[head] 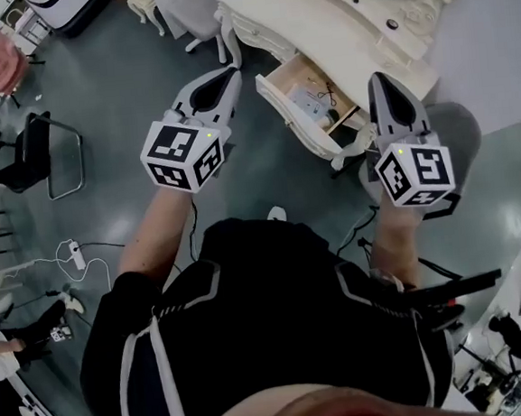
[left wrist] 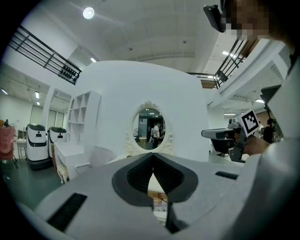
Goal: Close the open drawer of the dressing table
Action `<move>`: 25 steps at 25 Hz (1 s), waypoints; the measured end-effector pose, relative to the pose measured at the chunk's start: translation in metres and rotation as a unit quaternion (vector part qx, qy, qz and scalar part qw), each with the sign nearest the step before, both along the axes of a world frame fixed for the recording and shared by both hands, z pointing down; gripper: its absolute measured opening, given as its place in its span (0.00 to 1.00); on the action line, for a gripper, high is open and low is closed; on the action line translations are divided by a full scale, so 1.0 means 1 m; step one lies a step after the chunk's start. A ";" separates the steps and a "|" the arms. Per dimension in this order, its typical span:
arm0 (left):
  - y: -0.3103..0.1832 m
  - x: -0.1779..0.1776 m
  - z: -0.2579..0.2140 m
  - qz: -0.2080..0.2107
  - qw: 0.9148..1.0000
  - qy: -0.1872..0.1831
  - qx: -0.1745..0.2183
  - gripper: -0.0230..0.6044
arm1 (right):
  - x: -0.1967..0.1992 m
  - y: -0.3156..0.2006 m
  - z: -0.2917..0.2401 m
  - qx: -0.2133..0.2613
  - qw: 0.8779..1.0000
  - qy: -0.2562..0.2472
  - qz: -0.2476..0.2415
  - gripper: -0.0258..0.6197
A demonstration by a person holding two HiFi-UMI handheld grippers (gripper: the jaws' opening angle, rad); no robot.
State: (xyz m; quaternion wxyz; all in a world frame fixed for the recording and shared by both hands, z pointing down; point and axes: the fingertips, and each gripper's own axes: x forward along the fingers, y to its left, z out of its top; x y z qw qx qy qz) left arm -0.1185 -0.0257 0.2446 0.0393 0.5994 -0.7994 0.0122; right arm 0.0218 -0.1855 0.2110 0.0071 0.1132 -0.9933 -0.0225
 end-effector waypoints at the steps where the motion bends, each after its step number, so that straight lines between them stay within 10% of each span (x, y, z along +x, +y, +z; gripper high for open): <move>1: -0.007 -0.001 0.000 0.000 1.000 0.000 -0.002 0.04 | -0.002 -0.007 0.001 -0.001 1.000 -0.001 0.000 0.05; 25: -0.156 -0.094 0.040 0.187 0.982 0.018 -0.021 0.04 | -0.052 -0.086 0.044 -0.036 0.983 0.029 0.178 0.05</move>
